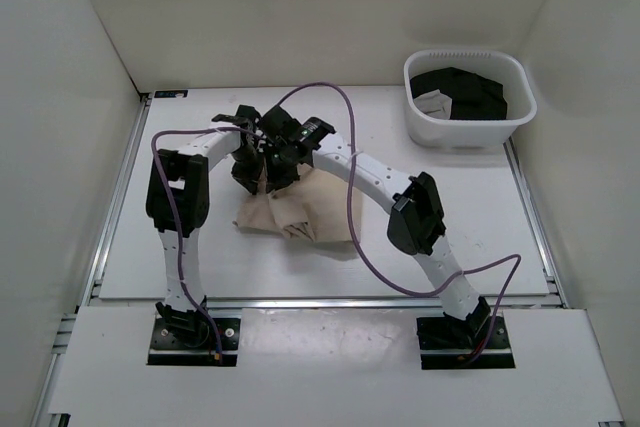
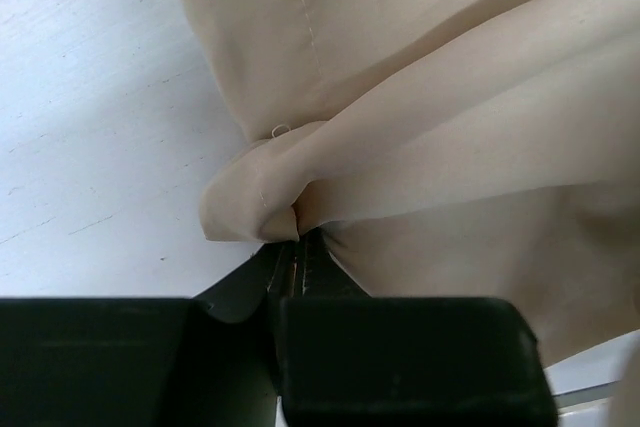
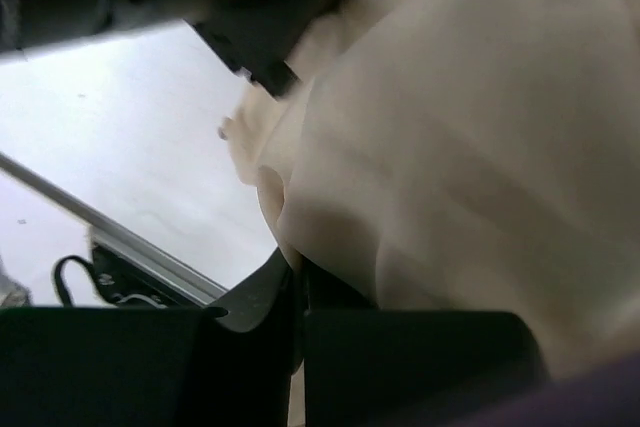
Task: Fold and stack the trousers
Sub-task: Fold the trousers
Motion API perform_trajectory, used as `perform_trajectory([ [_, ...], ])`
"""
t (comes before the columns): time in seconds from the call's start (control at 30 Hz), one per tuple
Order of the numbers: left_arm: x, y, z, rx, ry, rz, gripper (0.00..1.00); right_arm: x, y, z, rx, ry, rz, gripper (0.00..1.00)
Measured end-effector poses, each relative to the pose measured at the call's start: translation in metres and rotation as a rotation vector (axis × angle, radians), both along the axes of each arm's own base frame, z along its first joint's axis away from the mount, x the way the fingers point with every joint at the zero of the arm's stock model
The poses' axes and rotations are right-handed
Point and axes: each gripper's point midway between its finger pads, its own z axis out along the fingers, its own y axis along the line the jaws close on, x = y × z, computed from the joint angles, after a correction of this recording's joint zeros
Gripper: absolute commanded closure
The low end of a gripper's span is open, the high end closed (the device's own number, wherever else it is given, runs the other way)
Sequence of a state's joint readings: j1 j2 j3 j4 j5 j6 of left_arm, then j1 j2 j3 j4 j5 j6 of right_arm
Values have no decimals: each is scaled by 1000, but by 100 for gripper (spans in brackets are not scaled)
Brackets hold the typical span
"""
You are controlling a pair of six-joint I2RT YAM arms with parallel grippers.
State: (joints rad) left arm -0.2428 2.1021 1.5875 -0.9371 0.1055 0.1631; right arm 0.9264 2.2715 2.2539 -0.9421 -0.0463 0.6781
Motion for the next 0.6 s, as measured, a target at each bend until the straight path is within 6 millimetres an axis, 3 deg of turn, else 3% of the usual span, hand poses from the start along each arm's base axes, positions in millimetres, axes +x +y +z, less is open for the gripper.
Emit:
perform_trajectory([
  [0.23, 1, 3, 0, 12, -2, 12, 86, 2, 31, 1, 132, 56, -1, 100],
  [0.3, 1, 4, 0, 14, -2, 14, 79, 4, 35, 2, 153, 64, -10, 96],
  [0.33, 1, 5, 0, 16, -3, 15, 71, 5, 37, 2, 163, 66, -16, 81],
  [0.4, 2, 6, -1, 23, -4, 16, 55, 10, 39, 1, 177, 66, -33, 62],
  [0.43, 2, 8, -2, 34, -5, 22, 50, 13, 41, -1, 182, 62, -36, 41],
  [0.53, 6, 23, -1, 59, -13, 57, 34, 22, 39, -11, 170, 57, -62, 23],
  [0.6, 11, 36, 2, 72, -19, 88, 26, 31, 39, -18, 168, 40, -56, 20],
])
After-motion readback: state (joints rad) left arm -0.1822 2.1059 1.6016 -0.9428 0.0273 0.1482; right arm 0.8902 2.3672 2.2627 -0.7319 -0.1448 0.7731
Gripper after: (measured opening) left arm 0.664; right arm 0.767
